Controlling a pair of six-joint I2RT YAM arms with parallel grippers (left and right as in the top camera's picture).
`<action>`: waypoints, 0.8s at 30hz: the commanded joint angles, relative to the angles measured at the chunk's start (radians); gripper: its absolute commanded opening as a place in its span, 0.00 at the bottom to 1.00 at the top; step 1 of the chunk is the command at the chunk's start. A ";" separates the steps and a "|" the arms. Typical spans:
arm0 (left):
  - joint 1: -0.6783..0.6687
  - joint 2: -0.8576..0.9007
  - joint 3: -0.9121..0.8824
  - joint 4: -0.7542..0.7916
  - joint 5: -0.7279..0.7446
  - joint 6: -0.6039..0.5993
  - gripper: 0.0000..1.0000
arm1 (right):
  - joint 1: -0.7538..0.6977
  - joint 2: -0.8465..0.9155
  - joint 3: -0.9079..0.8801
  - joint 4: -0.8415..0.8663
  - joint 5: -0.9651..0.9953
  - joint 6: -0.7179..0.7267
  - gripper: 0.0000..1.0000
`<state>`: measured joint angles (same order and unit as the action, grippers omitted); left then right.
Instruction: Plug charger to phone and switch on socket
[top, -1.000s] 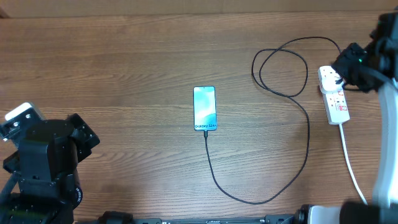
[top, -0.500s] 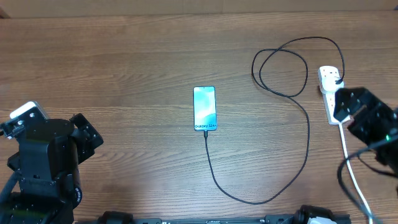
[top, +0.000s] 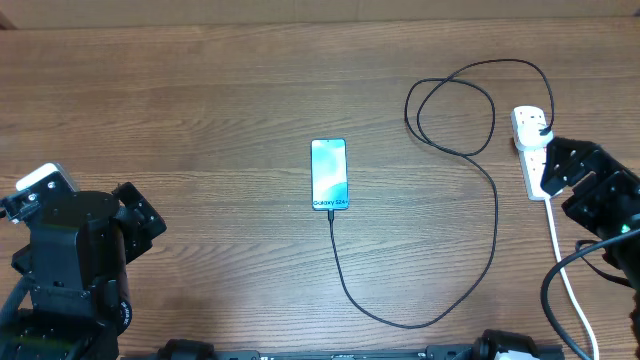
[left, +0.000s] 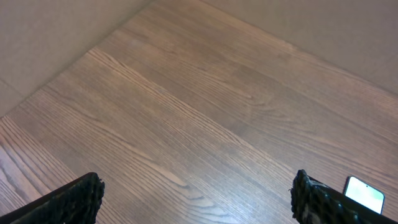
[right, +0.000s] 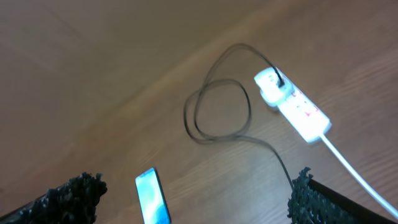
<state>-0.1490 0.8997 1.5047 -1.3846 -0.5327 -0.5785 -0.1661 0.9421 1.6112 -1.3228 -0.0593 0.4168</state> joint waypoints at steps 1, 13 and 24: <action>-0.001 0.002 -0.006 0.000 0.007 -0.020 1.00 | 0.067 -0.087 -0.106 0.080 0.043 -0.003 1.00; -0.001 0.002 -0.006 0.000 0.007 -0.020 1.00 | 0.050 -0.532 -0.753 0.603 0.103 -0.003 1.00; -0.001 0.002 -0.006 0.000 0.007 -0.020 0.99 | 0.008 -0.857 -1.276 1.136 0.054 -0.003 1.00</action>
<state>-0.1490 0.8997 1.4982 -1.3846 -0.5259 -0.5785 -0.1535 0.1364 0.4400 -0.2821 0.0231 0.4179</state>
